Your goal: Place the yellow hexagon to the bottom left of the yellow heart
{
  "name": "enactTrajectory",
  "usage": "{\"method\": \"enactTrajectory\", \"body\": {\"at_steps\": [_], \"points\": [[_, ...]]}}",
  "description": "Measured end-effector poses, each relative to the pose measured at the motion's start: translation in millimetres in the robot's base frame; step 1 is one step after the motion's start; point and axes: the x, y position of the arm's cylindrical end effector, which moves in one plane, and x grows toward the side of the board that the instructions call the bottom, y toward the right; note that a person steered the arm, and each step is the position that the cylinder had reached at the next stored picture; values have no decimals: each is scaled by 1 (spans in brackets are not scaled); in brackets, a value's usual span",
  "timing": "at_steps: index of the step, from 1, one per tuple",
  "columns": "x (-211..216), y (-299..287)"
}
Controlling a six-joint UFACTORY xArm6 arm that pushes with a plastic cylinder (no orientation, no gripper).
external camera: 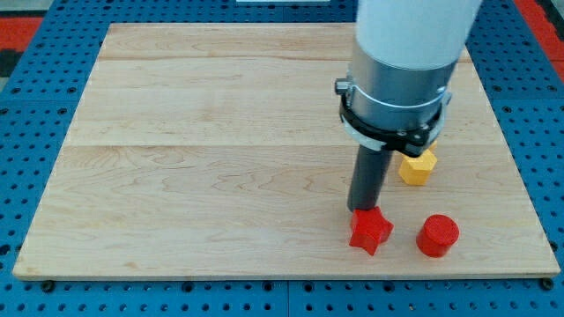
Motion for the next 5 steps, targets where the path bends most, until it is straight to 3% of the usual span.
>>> {"method": "enactTrajectory", "body": {"at_steps": [2,3,4,5], "points": [[-1,3],[-36,62],[-36,113],[-37,124]]}}
